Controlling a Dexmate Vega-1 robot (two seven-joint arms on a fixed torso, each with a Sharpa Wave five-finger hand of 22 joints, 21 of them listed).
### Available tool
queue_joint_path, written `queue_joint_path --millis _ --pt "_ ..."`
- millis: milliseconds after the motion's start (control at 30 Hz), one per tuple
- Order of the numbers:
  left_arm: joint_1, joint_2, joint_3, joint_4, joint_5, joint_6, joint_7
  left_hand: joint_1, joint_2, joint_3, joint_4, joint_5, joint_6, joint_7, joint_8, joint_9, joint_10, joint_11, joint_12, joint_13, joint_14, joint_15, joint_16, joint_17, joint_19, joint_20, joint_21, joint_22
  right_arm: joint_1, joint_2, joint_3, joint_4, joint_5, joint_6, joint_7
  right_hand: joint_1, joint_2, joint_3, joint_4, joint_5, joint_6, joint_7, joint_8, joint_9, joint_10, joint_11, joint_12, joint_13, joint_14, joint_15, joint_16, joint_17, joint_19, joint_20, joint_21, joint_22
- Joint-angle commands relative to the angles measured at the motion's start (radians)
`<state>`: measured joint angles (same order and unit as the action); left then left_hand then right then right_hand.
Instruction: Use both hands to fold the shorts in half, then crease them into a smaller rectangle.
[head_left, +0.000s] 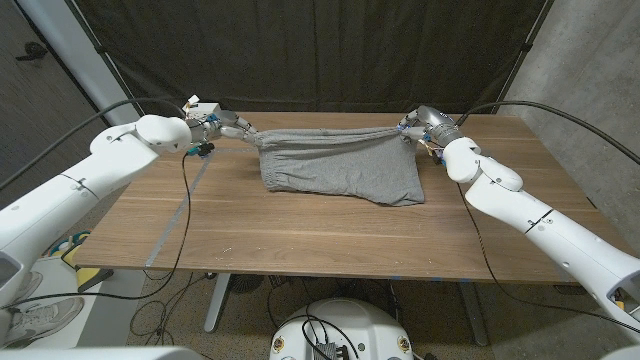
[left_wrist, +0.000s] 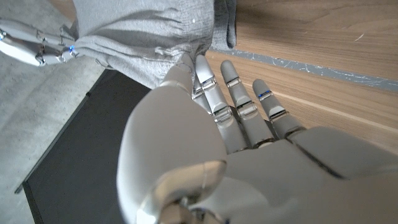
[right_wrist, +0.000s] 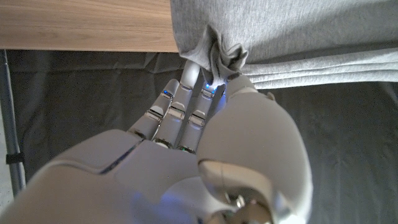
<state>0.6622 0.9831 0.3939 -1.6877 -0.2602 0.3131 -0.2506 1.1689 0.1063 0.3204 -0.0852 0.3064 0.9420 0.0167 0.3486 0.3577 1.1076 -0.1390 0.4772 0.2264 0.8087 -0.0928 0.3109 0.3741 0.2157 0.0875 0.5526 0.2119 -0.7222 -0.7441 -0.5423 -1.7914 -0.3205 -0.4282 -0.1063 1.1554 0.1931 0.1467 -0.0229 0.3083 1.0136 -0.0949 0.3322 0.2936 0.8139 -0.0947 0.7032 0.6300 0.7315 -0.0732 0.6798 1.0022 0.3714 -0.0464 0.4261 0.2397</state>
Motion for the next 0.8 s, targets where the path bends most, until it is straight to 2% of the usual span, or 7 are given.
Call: queue_joint_path --millis 33,367,400,800 --pt "0.018 -0.056 -0.024 0.076 -0.127 -0.049 0.085 0.096 0.071 0.025 0.008 -0.024 0.028 0.033 -0.013 -0.013 0.021 -0.007 0.044 0.394 -0.003 -0.147 0.008 0.015 0.008 -0.006 0.009 0.005 0.074 0.030 -0.044 0.104 0.081 0.044 -0.036 0.002 0.008 0.027 0.021 0.009 0.002 0.004 0.010 0.110 -0.002 0.009 0.008 0.009 -0.006 -0.140 0.012 0.012 -0.003 -0.018 0.012 0.002" --pt "0.017 -0.077 -0.007 0.077 -0.142 -0.035 0.156 0.094 0.076 0.028 0.001 -0.062 0.035 0.038 -0.031 -0.030 0.026 -0.001 0.030 0.361 -0.025 -0.138 -0.012 0.008 0.010 -0.001 0.018 0.005 0.103 0.069 -0.070 0.172 0.093 0.077 -0.115 0.004 0.004 0.035 0.027 0.008 -0.002 0.008 0.017 0.125 0.003 0.015 0.013 0.012 -0.015 -0.139 0.017 0.031 -0.002 -0.015 0.018 0.003" --pt "0.014 -0.077 -0.003 0.077 -0.139 -0.032 0.160 0.092 0.076 0.029 0.002 -0.066 0.034 0.038 -0.035 -0.032 0.029 -0.001 0.029 0.357 -0.027 -0.137 -0.015 0.004 0.011 -0.001 0.019 0.005 0.112 0.071 -0.076 0.175 0.095 0.067 -0.106 0.004 0.004 0.037 0.028 0.008 -0.003 0.009 0.018 0.127 0.003 0.024 0.012 0.009 -0.017 -0.139 0.017 0.034 -0.001 -0.016 0.020 0.003" --pt "-0.020 -0.102 0.045 0.081 -0.094 0.013 0.226 0.076 0.077 0.041 0.010 -0.095 0.031 0.043 -0.054 -0.049 0.024 -0.002 0.010 0.327 -0.035 -0.132 -0.038 -0.017 0.009 0.004 0.025 0.003 0.161 0.102 -0.117 0.239 0.085 0.069 -0.132 0.004 0.001 0.047 0.036 0.006 -0.011 0.007 0.017 0.131 0.003 0.020 0.006 -0.002 -0.026 -0.141 0.011 0.043 0.000 -0.016 0.026 0.003"
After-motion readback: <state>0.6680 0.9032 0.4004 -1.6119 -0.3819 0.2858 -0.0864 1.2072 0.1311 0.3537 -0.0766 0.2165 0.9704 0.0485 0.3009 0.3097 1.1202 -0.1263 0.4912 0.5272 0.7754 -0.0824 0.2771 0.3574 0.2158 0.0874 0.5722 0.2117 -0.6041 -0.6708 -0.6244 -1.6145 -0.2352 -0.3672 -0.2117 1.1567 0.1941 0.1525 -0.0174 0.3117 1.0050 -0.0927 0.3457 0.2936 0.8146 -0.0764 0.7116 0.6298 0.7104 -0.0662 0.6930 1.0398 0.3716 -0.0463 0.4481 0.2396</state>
